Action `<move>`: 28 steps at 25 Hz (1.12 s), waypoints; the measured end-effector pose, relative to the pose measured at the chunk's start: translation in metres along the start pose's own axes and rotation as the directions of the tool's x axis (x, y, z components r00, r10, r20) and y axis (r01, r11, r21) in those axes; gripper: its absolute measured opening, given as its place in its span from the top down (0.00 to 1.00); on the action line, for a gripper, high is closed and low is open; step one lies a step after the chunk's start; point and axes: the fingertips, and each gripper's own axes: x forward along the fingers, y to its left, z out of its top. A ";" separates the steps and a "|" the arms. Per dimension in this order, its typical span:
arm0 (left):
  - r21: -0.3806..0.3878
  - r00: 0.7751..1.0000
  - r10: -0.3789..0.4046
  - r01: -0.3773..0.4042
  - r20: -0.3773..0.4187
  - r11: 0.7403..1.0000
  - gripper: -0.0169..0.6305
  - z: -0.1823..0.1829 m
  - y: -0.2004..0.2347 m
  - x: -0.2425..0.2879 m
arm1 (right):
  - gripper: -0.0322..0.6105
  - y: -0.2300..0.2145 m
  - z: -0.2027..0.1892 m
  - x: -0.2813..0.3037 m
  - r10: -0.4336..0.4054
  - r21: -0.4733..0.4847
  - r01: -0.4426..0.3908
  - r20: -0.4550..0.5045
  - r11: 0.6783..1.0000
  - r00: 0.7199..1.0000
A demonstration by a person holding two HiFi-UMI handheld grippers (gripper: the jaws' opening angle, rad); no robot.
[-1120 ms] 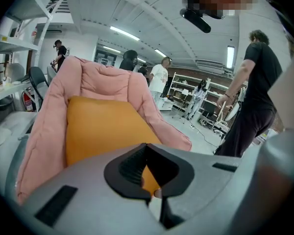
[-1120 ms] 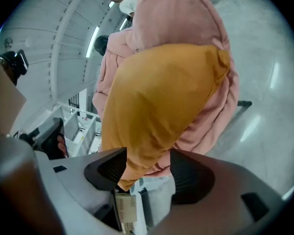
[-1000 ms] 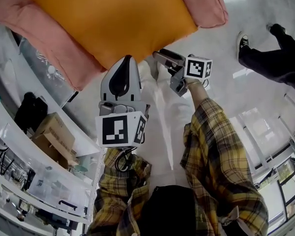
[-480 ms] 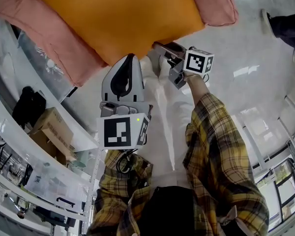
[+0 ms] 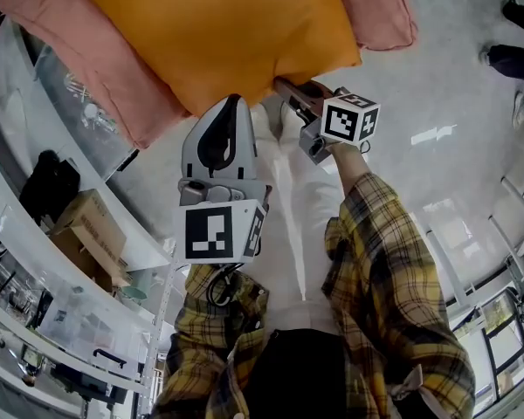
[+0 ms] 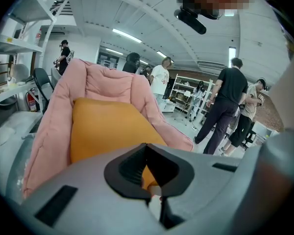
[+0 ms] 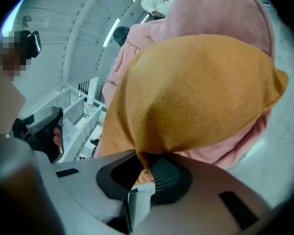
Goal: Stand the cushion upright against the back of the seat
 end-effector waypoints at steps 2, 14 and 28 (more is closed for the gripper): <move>0.001 1.000 0.005 -0.005 0.011 1.000 0.97 0.007 -0.001 -0.004 | 0.88 0.011 0.000 -0.005 -0.001 -0.017 0.001 -0.005 1.000 1.000; -0.010 0.989 0.030 -0.029 0.143 1.000 0.97 0.105 -0.023 -0.061 | 0.89 0.139 0.031 -0.061 -0.076 0.035 0.076 0.021 0.997 0.997; 0.062 0.945 -0.006 -0.016 0.327 0.998 0.97 0.227 -0.064 -0.163 | 0.90 0.257 0.075 -0.137 -0.137 0.193 0.117 0.098 0.974 0.986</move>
